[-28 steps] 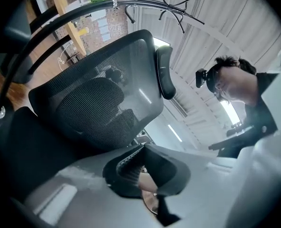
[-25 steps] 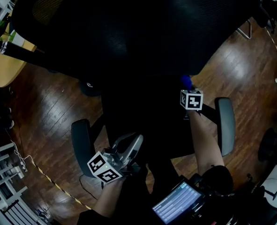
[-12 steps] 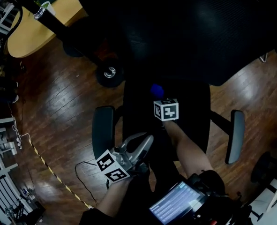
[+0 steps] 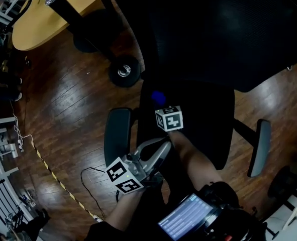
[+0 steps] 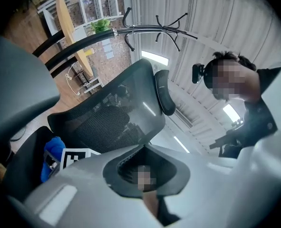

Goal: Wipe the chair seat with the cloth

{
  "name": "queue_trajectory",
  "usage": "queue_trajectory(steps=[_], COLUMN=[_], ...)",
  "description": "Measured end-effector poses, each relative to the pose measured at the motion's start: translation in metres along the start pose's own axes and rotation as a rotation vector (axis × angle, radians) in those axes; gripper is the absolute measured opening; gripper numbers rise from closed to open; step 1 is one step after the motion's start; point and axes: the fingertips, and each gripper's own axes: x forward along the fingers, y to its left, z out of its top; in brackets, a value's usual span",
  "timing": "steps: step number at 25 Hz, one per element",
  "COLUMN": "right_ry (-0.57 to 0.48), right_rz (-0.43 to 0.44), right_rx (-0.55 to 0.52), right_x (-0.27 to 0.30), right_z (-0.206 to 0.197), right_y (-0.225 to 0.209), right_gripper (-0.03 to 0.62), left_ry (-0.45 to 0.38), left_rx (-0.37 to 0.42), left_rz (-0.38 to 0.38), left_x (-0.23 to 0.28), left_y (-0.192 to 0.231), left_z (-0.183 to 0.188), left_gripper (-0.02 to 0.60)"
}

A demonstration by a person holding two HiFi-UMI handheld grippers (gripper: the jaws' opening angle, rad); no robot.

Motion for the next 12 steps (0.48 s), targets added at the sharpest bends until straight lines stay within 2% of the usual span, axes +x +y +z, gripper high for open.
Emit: queue_trajectory(steps=[6,12], right_ry=[0.007,0.015], right_rz=[-0.197,-0.407], right_rx=[0.099,0.135], right_x=[-0.051,-0.139], right_z=[-0.026,-0.049], right_y=[-0.111,-0.216], right_gripper=[0.044,0.044], left_ry=[0.062,0.160], left_rx=[-0.004,-0.012], left_rz=[-0.038,-0.083], left_x=[0.019,0.046], left_y=[-0.006,-0.013], left_z=[-0.017,-0.045], left_gripper=[-0.008,-0.008])
